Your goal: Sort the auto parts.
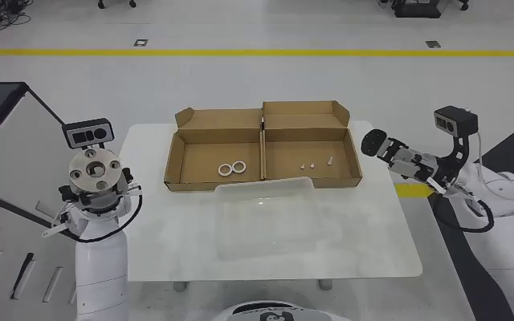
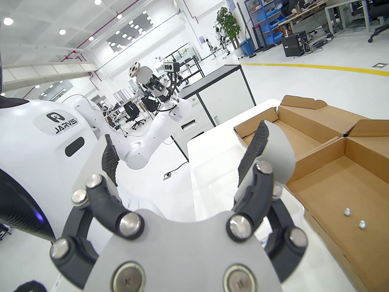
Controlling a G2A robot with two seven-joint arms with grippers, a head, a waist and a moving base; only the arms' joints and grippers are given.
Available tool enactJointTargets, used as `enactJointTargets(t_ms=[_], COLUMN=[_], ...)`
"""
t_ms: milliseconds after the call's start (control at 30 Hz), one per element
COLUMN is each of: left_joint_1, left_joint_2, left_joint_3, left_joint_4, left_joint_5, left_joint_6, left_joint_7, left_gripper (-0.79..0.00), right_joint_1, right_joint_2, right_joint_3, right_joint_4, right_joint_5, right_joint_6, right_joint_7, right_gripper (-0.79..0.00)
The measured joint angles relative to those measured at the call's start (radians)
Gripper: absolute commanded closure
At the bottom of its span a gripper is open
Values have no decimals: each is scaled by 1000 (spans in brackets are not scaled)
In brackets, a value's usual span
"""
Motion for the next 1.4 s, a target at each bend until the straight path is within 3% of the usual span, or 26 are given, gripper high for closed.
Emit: enactJointTargets(t_ms=[567,767,967,1167,1400], left_joint_1=[-1,-16,-84,-211,-390], left_joint_2=[-8,1,10,17,33], left_joint_3=[4,26,50,107,178], left_joint_4=[-18,3,81,164,309], left_joint_5=[-8,194,356,543,944], left_joint_6=[1,-27,-62,-119,-178], left_joint_7=[4,75,112,208,318], left_gripper=[0,0,0,0,0], right_joint_1=[0,0,0,0,0], right_joint_2=[0,0,0,0,0], right_joint_3=[0,0,0,0,0], right_joint_4=[0,0,0,0,0], right_joint_5=[0,0,0,0,0], right_joint_6=[0,0,0,0,0], right_joint_7=[0,0,0,0,0], right_gripper=[-785,-785,-785,-785,-785])
